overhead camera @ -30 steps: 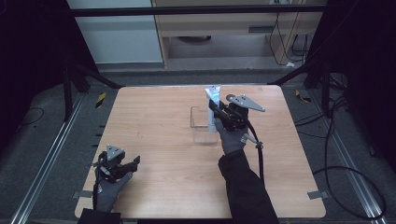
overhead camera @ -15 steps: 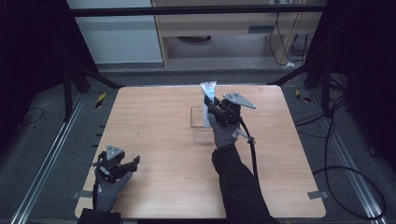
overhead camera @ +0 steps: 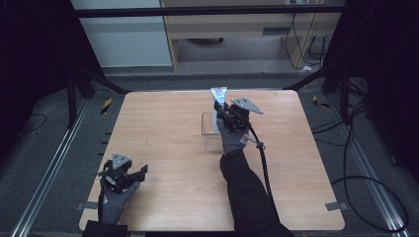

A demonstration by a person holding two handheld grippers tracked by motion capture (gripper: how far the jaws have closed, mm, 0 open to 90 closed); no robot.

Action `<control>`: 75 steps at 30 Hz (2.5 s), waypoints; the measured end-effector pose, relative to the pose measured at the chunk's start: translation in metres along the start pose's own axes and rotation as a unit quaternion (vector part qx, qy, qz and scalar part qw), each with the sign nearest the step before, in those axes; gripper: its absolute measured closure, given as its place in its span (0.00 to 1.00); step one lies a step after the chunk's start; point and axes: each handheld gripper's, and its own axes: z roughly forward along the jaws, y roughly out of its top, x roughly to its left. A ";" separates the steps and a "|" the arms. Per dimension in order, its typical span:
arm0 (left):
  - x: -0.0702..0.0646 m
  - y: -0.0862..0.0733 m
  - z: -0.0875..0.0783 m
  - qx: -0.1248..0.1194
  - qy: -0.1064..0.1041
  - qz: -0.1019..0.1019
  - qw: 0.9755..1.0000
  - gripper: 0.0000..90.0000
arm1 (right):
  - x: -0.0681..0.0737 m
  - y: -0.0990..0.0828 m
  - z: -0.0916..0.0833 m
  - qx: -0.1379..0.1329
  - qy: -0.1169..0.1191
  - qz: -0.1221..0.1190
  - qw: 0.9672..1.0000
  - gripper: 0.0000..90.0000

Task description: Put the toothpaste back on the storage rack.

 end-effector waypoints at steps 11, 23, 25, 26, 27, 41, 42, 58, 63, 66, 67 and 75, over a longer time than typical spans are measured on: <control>0.001 0.000 0.000 0.001 0.000 -0.001 1.000 0.38 | -0.003 -0.009 0.009 0.010 -0.012 -0.006 1.000 0.81; 0.001 0.000 0.000 0.001 0.000 -0.001 1.000 0.38 | -0.007 -0.021 0.014 0.021 -0.024 -0.005 0.999 0.81; 0.001 0.000 0.000 0.001 0.000 -0.001 1.000 0.38 | -0.007 -0.023 0.015 0.023 -0.025 -0.006 0.999 0.81; 0.001 0.000 0.000 0.001 0.000 -0.001 1.000 0.38 | -0.007 -0.024 0.016 0.024 -0.026 -0.008 0.999 0.81; 0.001 0.000 0.000 0.001 0.000 -0.001 1.000 0.38 | -0.006 -0.026 0.016 0.029 -0.026 -0.010 0.999 0.81; 0.001 0.000 0.000 0.000 0.000 -0.001 1.000 0.38 | -0.001 -0.036 0.018 0.049 -0.034 -0.035 0.998 0.79; 0.001 0.000 0.000 0.000 0.000 -0.001 1.000 0.38 | -0.001 -0.036 0.018 0.050 -0.034 -0.036 0.998 0.79; 0.000 0.000 0.000 0.001 0.001 0.001 1.000 0.38 | 0.001 -0.042 0.011 0.086 -0.040 -0.070 0.993 0.72; 0.000 0.000 0.001 0.002 0.001 0.001 1.000 0.38 | 0.002 -0.041 0.010 0.095 -0.040 -0.077 0.992 0.70; 0.000 0.000 0.000 0.001 0.001 0.001 1.000 0.38 | 0.002 -0.040 0.008 0.103 -0.038 -0.077 0.991 0.66; 0.000 0.000 0.000 0.001 0.001 0.001 1.000 0.38 | 0.002 -0.040 0.008 0.103 -0.038 -0.077 0.991 0.66; 0.000 0.000 0.000 0.002 0.001 0.001 1.000 0.38 | 0.000 -0.042 0.006 0.120 -0.044 -0.086 0.988 0.61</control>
